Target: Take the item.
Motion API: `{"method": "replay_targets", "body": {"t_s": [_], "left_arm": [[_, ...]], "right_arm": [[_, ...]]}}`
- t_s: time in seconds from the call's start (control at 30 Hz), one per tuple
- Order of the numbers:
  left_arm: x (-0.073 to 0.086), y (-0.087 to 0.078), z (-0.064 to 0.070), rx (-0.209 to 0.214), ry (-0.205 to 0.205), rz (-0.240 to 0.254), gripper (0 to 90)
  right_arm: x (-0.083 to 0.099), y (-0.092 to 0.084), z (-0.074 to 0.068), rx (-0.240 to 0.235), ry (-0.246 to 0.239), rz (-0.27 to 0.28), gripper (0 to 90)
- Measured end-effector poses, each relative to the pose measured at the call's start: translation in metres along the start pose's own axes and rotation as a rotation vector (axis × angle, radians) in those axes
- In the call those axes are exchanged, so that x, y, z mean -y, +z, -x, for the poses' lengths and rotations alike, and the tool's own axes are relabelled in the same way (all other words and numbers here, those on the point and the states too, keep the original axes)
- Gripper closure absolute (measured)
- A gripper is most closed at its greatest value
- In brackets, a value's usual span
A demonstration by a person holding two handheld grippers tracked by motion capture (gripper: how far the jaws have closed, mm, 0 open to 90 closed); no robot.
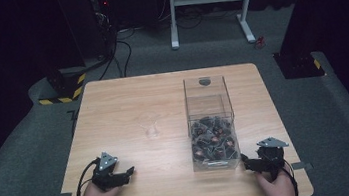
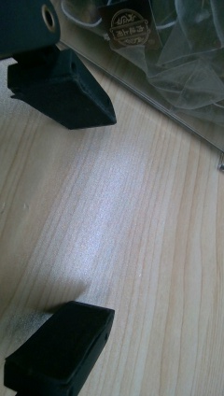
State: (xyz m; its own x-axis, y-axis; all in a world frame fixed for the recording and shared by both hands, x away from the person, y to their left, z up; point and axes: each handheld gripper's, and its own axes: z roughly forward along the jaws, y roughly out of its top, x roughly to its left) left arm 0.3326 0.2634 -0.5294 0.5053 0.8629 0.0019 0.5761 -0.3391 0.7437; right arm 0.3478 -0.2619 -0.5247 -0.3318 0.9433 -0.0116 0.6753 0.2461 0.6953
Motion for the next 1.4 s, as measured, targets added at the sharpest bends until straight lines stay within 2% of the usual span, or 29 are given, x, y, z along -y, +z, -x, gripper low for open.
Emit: {"method": "replay_targets", "body": {"t_s": [0.83, 0.97, 1.0, 1.07, 1.17, 1.27, 1.4], "left_arm": [[0.0, -0.001, 0.001, -0.012, -0.006, -0.003, 20.4], [0.001, -0.003, 0.001, -0.026, -0.006, -0.003, 21.4], [0.001, -0.007, 0.002, -0.039, 0.008, 0.017, 22.0], [0.002, -0.009, 0.002, -0.038, 0.006, 0.034, 22.4], [0.001, -0.015, 0.0, -0.007, -0.033, 0.072, 22.7], [0.0, -0.019, -0.001, -0.002, -0.045, 0.106, 23.5], [-0.003, -0.023, -0.001, 0.005, -0.048, 0.127, 23.8]], "right_arm": [[0.001, -0.001, 0.001, -0.008, -0.005, 0.001, 7.8], [0.0, 0.0, 0.001, -0.014, -0.006, 0.0, 7.7], [0.0, 0.0, 0.002, -0.018, -0.018, 0.004, 7.7], [0.0, 0.0, 0.002, -0.019, -0.019, 0.003, 7.7], [0.0, 0.0, 0.002, -0.02, -0.019, 0.003, 7.7], [0.0, 0.0, 0.002, -0.02, -0.016, 0.002, 7.7], [0.0, 0.0, 0.002, -0.019, -0.016, 0.002, 7.7]]}}
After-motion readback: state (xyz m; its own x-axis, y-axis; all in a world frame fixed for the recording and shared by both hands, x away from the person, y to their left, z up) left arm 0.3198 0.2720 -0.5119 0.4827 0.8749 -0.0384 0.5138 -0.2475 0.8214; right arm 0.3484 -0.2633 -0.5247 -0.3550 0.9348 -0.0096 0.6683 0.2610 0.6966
